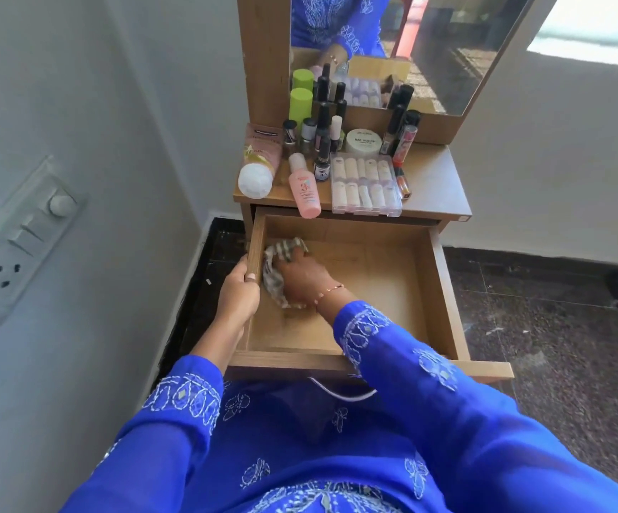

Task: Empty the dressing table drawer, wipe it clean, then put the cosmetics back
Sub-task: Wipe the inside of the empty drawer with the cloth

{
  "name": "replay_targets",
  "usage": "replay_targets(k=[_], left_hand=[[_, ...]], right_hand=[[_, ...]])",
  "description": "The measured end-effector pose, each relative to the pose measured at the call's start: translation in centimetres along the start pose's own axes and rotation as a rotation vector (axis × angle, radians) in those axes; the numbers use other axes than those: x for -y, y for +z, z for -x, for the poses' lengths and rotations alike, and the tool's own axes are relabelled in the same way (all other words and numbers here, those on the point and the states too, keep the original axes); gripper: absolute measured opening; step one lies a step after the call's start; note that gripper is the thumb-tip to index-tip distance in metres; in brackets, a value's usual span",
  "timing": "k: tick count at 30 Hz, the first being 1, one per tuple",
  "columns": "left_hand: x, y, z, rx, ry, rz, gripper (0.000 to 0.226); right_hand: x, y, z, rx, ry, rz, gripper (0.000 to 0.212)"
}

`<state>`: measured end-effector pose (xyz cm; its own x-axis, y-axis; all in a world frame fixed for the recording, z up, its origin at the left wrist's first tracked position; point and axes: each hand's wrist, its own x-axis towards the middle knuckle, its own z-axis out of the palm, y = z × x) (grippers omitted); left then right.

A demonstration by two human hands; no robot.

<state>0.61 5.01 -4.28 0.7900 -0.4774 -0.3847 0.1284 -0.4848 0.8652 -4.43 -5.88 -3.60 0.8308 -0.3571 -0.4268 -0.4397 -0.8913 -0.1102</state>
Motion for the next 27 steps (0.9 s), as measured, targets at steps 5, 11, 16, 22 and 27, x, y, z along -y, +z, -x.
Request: replay_targets(k=[5, 11, 16, 22, 27], left_hand=[[0.0, 0.3, -0.2, 0.028, -0.025, -0.001, 0.048], [0.4, 0.4, -0.4, 0.058, -0.052, 0.011, 0.051], [-0.1, 0.4, 0.2, 0.039, -0.007, 0.002, 0.048], [-0.6, 0.2, 0.6, 0.019, -0.019, 0.004, 0.05], [-0.7, 0.2, 0.7, 0.025, -0.037, -0.007, 0.051]], right_hand=[[1.0, 2.0, 4.5, 0.237, -0.183, -0.057, 0.058], [1.6, 2.3, 3.6, 0.156, -0.079, -0.054, 0.068], [1.2, 1.4, -1.5, -0.092, 0.138, -0.041, 0.053], [0.3, 1.9, -2.7, -0.173, 0.234, 0.005, 0.05], [-5.9, 1.8, -0.2, -0.178, 0.301, -0.076, 0.06]])
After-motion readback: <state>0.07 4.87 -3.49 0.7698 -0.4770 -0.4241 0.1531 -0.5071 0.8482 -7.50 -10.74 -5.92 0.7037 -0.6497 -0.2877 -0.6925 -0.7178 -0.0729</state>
